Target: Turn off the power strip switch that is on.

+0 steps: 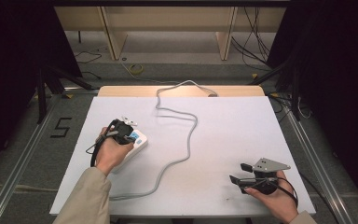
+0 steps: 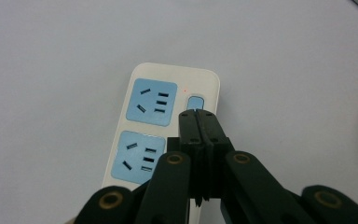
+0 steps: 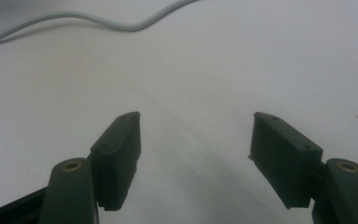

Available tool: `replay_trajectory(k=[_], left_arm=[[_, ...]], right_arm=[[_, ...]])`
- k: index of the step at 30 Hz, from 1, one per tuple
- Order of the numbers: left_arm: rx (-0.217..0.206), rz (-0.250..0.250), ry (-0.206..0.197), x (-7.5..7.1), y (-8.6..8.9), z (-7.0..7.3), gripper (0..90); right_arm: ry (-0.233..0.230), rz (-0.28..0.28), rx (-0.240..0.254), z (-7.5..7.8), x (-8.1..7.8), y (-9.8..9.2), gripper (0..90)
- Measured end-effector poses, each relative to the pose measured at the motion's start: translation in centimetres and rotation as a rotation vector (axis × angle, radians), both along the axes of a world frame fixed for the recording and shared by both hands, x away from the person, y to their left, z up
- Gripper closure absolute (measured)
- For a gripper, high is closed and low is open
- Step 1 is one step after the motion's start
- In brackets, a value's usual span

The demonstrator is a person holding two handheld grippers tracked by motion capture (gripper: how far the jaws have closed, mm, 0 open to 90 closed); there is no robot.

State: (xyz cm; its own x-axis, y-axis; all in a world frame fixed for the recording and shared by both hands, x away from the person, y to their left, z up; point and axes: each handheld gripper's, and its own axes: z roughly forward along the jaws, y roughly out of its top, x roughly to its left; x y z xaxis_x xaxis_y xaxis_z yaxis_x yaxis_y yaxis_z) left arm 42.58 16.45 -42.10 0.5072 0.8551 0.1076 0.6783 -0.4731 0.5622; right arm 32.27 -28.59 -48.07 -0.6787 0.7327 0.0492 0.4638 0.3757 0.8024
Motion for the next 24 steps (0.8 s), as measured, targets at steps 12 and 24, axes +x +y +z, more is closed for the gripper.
replay_trajectory(k=[12, 24], left_arm=[[0.009, 0.000, 0.018, 0.7, -0.1, 0.1, 89.6], [0.004, 0.002, 0.031, 1.2, -0.4, 0.1, 89.6]], right_arm=[[-0.001, 0.002, 0.000, 0.0, 0.0, 0.0, 34.3], [0.002, 0.002, -0.001, 0.0, 0.0, 0.0, 34.3]])
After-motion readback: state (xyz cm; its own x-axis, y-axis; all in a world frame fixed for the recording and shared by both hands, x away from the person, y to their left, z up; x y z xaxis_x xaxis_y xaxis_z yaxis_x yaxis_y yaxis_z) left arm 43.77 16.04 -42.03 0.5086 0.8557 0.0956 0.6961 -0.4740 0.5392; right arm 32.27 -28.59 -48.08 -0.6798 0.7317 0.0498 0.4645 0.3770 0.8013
